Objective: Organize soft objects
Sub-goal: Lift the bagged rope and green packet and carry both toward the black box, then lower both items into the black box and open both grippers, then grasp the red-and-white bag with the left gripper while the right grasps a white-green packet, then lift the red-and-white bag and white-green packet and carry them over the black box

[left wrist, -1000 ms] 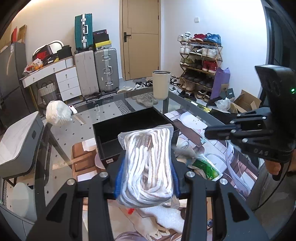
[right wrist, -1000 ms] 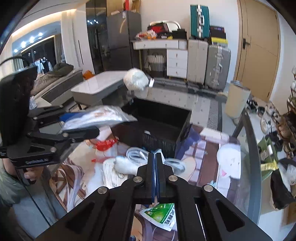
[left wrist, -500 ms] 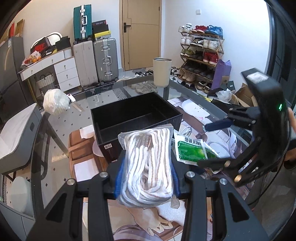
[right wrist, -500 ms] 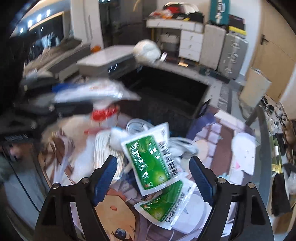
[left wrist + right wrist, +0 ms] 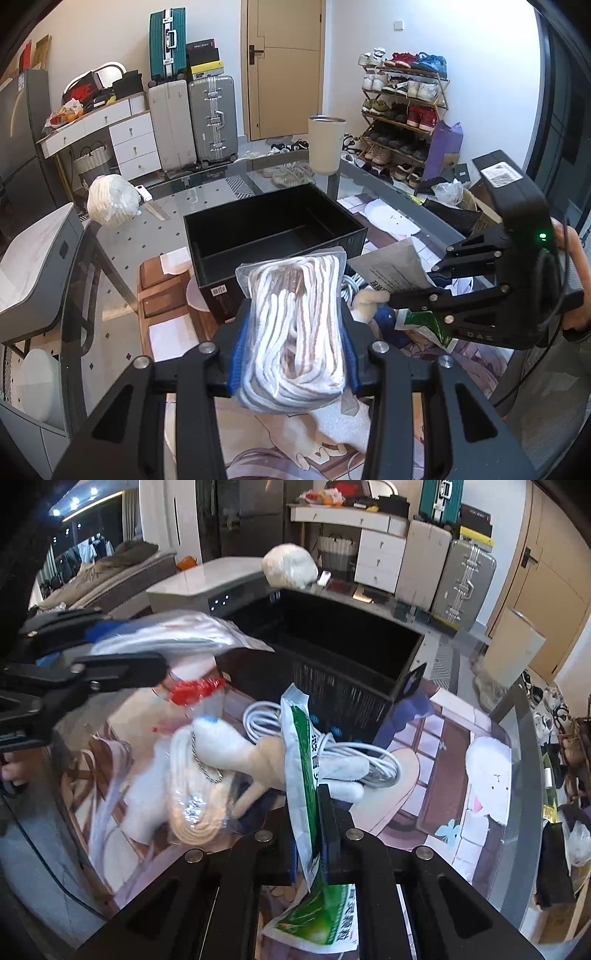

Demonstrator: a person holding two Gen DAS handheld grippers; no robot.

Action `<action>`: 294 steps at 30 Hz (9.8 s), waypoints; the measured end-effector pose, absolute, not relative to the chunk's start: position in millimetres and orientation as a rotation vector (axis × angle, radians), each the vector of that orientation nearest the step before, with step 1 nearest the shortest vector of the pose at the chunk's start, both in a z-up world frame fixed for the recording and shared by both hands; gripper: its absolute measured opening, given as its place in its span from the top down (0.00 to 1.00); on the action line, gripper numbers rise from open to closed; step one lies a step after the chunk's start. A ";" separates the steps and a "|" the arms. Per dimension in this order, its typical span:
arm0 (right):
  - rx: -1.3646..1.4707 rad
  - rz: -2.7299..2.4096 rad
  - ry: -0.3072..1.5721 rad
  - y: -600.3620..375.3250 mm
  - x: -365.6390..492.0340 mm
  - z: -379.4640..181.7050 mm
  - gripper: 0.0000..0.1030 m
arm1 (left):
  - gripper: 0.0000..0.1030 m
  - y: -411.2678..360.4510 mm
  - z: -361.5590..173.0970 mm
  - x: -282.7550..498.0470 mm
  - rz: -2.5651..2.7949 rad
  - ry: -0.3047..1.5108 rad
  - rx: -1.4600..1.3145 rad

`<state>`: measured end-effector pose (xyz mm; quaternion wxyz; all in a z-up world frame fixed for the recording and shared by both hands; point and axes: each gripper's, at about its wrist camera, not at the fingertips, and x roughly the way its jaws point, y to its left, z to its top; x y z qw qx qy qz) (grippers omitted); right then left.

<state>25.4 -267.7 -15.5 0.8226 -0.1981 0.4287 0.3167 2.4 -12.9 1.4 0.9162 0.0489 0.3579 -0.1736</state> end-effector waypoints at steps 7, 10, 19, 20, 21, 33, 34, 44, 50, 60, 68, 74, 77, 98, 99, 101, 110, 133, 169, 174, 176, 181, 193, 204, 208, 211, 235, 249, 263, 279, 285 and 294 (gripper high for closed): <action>-0.361 0.689 0.838 -272.4 17.1 8.9 0.92 | 0.61 -13.7 5.4 1.8 -0.358 0.719 0.092; -0.329 0.695 0.790 -274.0 15.8 21.6 0.92 | 0.61 -12.4 9.4 0.5 -0.361 0.701 0.086; -0.256 0.713 0.614 -270.4 11.5 62.8 0.92 | 0.61 -8.9 31.3 3.3 -0.347 0.602 0.061; -0.254 0.714 0.612 -269.8 11.5 65.0 0.92 | 0.61 -8.8 33.3 4.0 -0.345 0.590 0.057; -0.252 0.714 0.609 -269.5 10.9 66.6 0.92 | 0.61 -8.2 35.1 4.3 -0.346 0.581 0.055; -0.368 0.705 0.890 -264.1 20.0 12.6 0.89 | 0.61 -5.8 23.7 6.3 -0.350 0.621 0.059; -0.362 0.709 0.895 -266.7 21.3 13.9 0.89 | 0.61 -5.9 22.9 6.1 -0.351 0.625 0.059; -0.421 0.701 0.937 -260.0 21.7 3.3 0.90 | 0.61 -11.5 22.6 5.1 -0.361 0.627 0.068; -0.406 0.676 0.935 -266.4 27.2 1.6 0.96 | 0.61 -10.8 22.6 4.3 -0.362 0.630 0.067; -0.308 0.696 0.661 -274.6 8.8 57.2 0.96 | 0.61 -8.5 26.6 2.0 -0.355 0.606 0.054; -0.254 0.665 0.449 -264.3 13.8 98.7 0.96 | 0.61 -4.9 50.0 4.2 -0.320 0.488 0.055; -0.245 0.640 0.447 -235.5 50.8 102.0 0.96 | 0.61 4.6 59.6 34.8 -0.284 0.447 0.046; -0.251 0.626 0.527 -215.5 79.2 90.3 0.96 | 0.61 9.5 51.5 54.4 -0.265 0.475 0.038; -0.251 0.542 0.889 -207.7 143.3 13.8 0.96 | 0.61 1.4 -7.4 126.6 -0.287 0.806 -0.005; -0.252 0.543 0.892 -208.2 142.4 13.8 0.96 | 0.61 0.6 -9.7 127.2 -0.287 0.814 -0.006; -0.254 0.541 0.896 -208.8 142.0 11.7 0.96 | 0.61 0.6 -10.5 127.5 -0.290 0.825 -0.004; -0.244 0.537 0.873 -211.1 135.6 18.2 0.80 | 0.55 -3.1 -15.6 125.5 -0.284 0.837 0.027; -0.259 0.563 0.795 -259.5 76.0 60.7 0.29 | 0.21 10.9 30.7 73.5 -0.291 0.769 0.036; -0.459 0.466 1.252 -299.1 64.6 -33.4 0.81 | 0.52 17.5 -65.9 67.6 -0.293 1.144 0.088; -0.420 0.465 1.218 -297.8 69.4 -22.1 0.81 | 0.41 24.4 -62.9 67.7 -0.264 1.134 0.091; -0.416 0.474 1.216 -294.5 70.1 -22.1 0.81 | 0.33 23.7 -65.2 68.1 -0.249 1.137 0.114; -0.403 0.473 1.225 -289.1 70.7 -33.0 0.73 | 0.31 13.7 -77.1 69.0 -0.245 1.156 0.165; -0.367 0.457 1.287 -297.6 80.0 -47.1 0.63 | 0.46 10.7 -80.4 68.5 -0.266 1.159 0.153; -0.345 0.463 1.197 -299.0 75.1 -25.3 0.84 | 0.52 5.2 -60.4 59.8 -0.307 1.100 0.131; -0.320 0.487 1.083 -296.3 67.6 -3.0 0.84 | 0.52 6.8 -52.5 58.5 -0.313 1.064 0.138; -0.290 0.510 1.000 -295.7 61.3 15.8 0.84 | 0.52 3.0 -39.2 52.8 -0.338 1.011 0.156; -0.177 0.567 0.476 -281.5 23.6 95.6 0.84 | 0.52 7.8 51.8 19.3 -0.284 0.513 0.113; -0.151 0.552 0.341 -250.8 35.1 112.3 0.84 | 0.52 22.0 70.5 33.7 -0.232 0.407 0.041; -0.111 0.573 0.367 -214.1 90.3 115.9 0.84 | 0.51 36.9 71.2 74.1 -0.216 0.334 -0.016; -0.163 0.560 0.574 -210.2 139.9 78.2 0.84 | 0.51 24.9 38.6 130.3 -0.238 0.541 -0.067; -0.195 0.550 0.679 -207.5 153.0 55.1 0.84 | 0.51 13.2 21.3 141.8 -0.244 0.664 -0.040; -0.218 0.537 0.824 -205.9 172.3 26.6 0.84 | 0.51 -2.9 -7.3 150.4 -0.238 0.825 0.020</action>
